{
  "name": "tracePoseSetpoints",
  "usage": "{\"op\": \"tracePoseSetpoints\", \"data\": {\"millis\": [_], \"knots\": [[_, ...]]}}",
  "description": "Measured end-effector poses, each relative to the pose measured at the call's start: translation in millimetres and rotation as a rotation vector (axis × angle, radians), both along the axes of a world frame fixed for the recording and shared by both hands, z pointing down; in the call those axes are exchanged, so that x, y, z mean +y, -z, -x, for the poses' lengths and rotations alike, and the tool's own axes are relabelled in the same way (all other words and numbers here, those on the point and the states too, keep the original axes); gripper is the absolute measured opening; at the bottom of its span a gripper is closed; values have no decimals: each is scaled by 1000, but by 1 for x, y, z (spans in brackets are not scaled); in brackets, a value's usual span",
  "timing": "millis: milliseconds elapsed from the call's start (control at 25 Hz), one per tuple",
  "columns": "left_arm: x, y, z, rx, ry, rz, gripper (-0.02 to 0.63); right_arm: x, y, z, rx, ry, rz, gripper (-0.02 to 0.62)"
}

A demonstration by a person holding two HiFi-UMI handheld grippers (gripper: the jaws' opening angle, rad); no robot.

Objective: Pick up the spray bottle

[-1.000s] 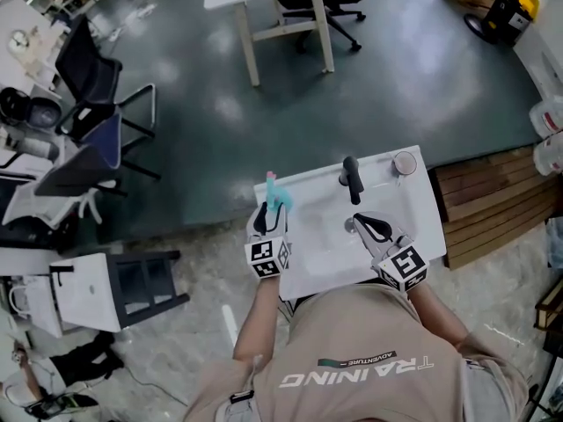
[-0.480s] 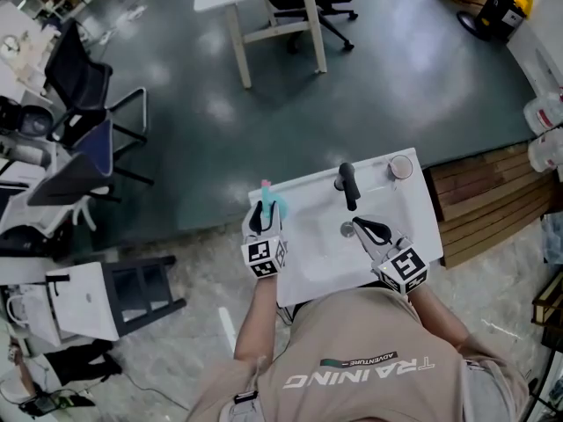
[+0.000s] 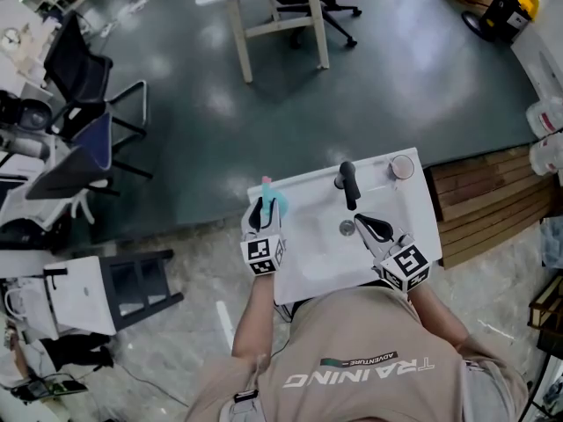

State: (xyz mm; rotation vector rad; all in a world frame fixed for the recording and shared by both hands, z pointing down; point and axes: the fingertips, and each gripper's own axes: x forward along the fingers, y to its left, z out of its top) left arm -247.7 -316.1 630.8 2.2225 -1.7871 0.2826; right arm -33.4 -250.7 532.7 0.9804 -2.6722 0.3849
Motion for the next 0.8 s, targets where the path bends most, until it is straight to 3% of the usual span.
{"op": "tracePoseSetpoints", "data": {"millis": [520,800], "knots": [[6,0,-1,-81,-28,-12,150,0,-3,3,-11,9,5,3],[12,13,-3,-58,-22,-34,149,0,0,0,-10,13,-1,3]]}}
